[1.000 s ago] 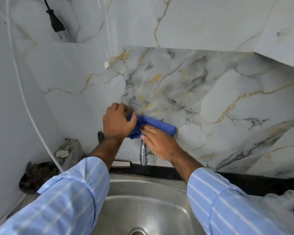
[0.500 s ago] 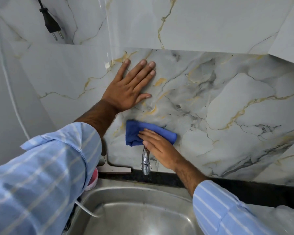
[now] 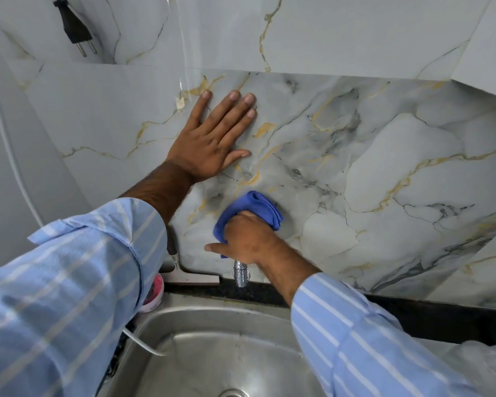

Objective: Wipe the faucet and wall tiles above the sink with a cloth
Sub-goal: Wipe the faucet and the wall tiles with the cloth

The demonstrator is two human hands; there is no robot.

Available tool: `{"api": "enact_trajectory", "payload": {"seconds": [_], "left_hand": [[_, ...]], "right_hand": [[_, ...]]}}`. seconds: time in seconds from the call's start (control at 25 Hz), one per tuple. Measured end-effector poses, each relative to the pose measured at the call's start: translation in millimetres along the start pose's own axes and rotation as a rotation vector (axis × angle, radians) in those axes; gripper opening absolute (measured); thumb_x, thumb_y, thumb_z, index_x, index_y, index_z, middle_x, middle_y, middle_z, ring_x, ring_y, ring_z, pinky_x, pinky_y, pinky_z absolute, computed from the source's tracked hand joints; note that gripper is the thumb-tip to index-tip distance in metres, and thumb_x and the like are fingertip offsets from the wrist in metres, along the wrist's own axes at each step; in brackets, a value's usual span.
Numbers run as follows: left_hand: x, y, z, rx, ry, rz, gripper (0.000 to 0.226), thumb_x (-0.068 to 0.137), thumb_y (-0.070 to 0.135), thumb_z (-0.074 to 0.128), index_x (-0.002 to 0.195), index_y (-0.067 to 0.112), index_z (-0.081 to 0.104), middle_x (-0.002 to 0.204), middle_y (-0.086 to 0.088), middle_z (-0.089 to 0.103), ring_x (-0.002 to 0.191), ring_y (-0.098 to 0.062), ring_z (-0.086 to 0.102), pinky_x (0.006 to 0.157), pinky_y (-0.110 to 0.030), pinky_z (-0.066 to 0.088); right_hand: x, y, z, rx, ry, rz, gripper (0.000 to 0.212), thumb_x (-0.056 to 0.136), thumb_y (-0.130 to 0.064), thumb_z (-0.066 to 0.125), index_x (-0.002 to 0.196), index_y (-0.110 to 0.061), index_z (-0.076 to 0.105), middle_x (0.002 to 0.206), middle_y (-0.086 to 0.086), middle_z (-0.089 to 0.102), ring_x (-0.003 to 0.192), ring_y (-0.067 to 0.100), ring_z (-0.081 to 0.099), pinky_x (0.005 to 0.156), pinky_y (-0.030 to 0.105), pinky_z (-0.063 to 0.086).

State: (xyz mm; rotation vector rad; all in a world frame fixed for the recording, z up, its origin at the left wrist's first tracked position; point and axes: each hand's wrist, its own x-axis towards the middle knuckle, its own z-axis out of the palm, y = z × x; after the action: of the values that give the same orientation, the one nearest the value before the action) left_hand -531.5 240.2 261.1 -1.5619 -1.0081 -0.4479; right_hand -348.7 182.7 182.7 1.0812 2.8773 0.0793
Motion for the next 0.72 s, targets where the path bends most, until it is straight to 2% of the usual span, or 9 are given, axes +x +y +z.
{"api": "enact_trajectory", "payload": {"seconds": [0.08, 0.16, 0.28, 0.36, 0.44, 0.52, 0.6, 0.64, 0.72], "left_hand": [[0, 0, -2, -0.010, -0.003, 0.002, 0.079, 0.111, 0.061, 0.044, 0.167, 0.009, 0.028, 0.173, -0.012, 0.028, 0.160, -0.032, 0.030, 0.125, -0.062, 0.026], [0, -1, -1, 0.000, -0.004, -0.001, 0.078, 0.111, 0.060, 0.044, 0.167, 0.009, 0.028, 0.173, -0.012, 0.028, 0.160, -0.032, 0.030, 0.125, -0.062, 0.028], [0, 1, -1, 0.010, 0.009, -0.006, 0.079, 0.111, 0.060, 0.045, 0.168, 0.009, 0.027, 0.174, -0.012, 0.027, 0.160, -0.032, 0.028, 0.126, -0.062, 0.026], [-1, 1, 0, 0.005, 0.008, -0.006, 0.079, 0.111, 0.060, 0.044, 0.168, 0.009, 0.026, 0.174, -0.012, 0.027, 0.161, -0.032, 0.028, 0.126, -0.062, 0.025], [0, 1, 1, 0.010, 0.000, -0.002, 0.080, 0.111, 0.060, 0.044, 0.168, 0.009, 0.024, 0.174, -0.013, 0.025, 0.161, -0.032, 0.026, 0.127, -0.062, 0.023], [0, 0, 1, 0.006, -0.001, 0.000, 0.080, 0.111, 0.060, 0.044, 0.169, 0.009, 0.023, 0.174, -0.013, 0.024, 0.161, -0.032, 0.025, 0.127, -0.061, 0.021], [-2, 0, 2, 0.000, -0.002, -0.005, 0.080, 0.111, 0.060, 0.044, 0.169, 0.009, 0.024, 0.174, -0.013, 0.025, 0.161, -0.032, 0.026, 0.127, -0.062, 0.021], [-3, 0, 3, -0.001, -0.006, -0.007, 0.080, 0.111, 0.060, 0.044, 0.168, 0.008, 0.024, 0.174, -0.013, 0.025, 0.161, -0.033, 0.026, 0.127, -0.062, 0.022], [-3, 1, 2, -0.007, -0.012, -0.010, 0.079, 0.111, 0.060, 0.043, 0.168, 0.009, 0.026, 0.174, -0.013, 0.026, 0.161, -0.033, 0.027, 0.127, -0.062, 0.022]], "right_hand": [[1, -9, 2, -0.108, -0.048, 0.020, 0.078, 0.090, -0.075, 0.032, 0.093, -0.007, 0.069, 0.100, 0.014, 0.068, 0.112, 0.029, 0.058, 0.108, 0.038, 0.033], [-6, -2, 9, 0.046, 0.044, 0.018, 0.075, 0.091, -0.073, 0.038, 0.114, -0.007, 0.067, 0.126, 0.009, 0.063, 0.125, 0.026, 0.050, 0.114, 0.036, 0.029], [-23, 15, 22, 0.571, 0.169, 0.012, 0.064, 0.094, -0.058, 0.050, 0.135, -0.010, 0.059, 0.145, 0.001, 0.053, 0.136, 0.018, 0.044, 0.116, 0.033, 0.032], [-34, 18, 32, 0.979, 0.233, 0.069, 0.053, 0.099, -0.044, 0.054, 0.141, -0.013, 0.056, 0.150, -0.003, 0.049, 0.138, 0.009, 0.043, 0.117, 0.027, 0.031], [-38, 17, 41, 1.172, 0.414, 0.158, 0.037, 0.102, -0.030, 0.054, 0.132, -0.011, 0.065, 0.138, -0.002, 0.062, 0.127, 0.007, 0.056, 0.111, 0.023, 0.040], [-33, 14, 42, 1.276, 0.590, 0.344, 0.025, 0.099, -0.023, 0.059, 0.110, -0.008, 0.076, 0.107, 0.003, 0.076, 0.098, 0.014, 0.070, 0.088, 0.024, 0.055], [-23, 9, 41, 1.328, 0.684, 0.618, 0.021, 0.090, -0.027, 0.071, 0.085, -0.008, 0.078, 0.078, 0.004, 0.076, 0.072, 0.022, 0.070, 0.064, 0.030, 0.056], [-18, 7, 41, 1.412, 0.658, 0.761, 0.023, 0.085, -0.030, 0.076, 0.078, -0.009, 0.076, 0.073, 0.004, 0.074, 0.069, 0.023, 0.069, 0.061, 0.031, 0.055], [-10, 4, 40, 1.785, 0.439, 0.935, 0.029, 0.081, -0.036, 0.079, 0.085, -0.008, 0.074, 0.083, 0.009, 0.073, 0.079, 0.029, 0.070, 0.074, 0.041, 0.061]]}}
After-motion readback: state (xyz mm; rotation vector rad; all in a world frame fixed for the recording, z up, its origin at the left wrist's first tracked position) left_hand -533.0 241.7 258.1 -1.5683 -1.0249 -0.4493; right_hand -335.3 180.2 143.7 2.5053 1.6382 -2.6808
